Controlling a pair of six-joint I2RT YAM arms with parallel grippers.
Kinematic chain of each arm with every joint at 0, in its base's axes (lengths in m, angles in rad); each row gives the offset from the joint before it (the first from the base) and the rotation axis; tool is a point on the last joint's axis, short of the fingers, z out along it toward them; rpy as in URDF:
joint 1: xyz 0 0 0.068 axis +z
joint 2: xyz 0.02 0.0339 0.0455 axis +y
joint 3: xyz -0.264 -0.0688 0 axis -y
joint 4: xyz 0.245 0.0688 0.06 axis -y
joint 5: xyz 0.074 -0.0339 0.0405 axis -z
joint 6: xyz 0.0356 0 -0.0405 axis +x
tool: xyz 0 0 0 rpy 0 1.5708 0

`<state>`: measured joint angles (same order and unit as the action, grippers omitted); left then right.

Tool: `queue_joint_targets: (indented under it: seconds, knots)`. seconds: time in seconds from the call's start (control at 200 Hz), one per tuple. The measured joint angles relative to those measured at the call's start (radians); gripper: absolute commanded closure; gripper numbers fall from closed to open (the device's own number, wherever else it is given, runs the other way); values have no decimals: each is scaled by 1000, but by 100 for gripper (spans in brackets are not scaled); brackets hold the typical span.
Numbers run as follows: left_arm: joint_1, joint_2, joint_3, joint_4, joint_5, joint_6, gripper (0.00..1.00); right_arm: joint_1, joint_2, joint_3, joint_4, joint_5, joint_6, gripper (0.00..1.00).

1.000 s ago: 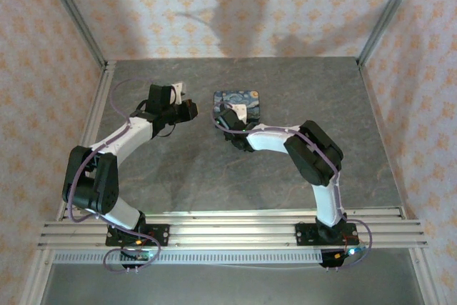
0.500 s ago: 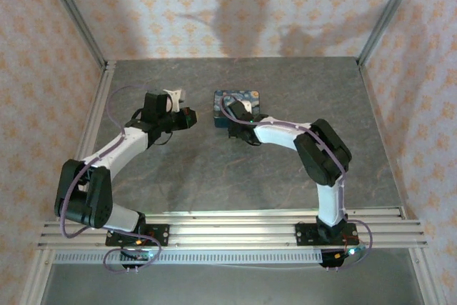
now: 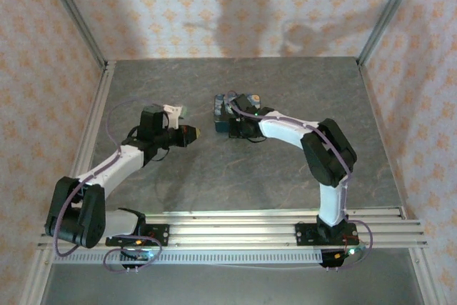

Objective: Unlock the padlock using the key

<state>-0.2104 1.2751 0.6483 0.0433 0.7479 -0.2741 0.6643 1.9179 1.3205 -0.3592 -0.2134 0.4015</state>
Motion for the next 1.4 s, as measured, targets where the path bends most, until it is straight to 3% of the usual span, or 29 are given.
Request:
queue_joint_targets:
  seconds: [0.29, 0.721, 1.401]
  knots:
    - [-137, -64, -81, 104, -6, 98, 100, -47, -62, 89, -87, -169, 57, 100]
    - [-163, 78, -81, 262, 61, 106, 100, -125, -153, 85, -142, -362, 199, 100]
    - [-150, 293, 24, 493, 153, -13, 100, -133, -193, 59, -156, -434, 219, 100]
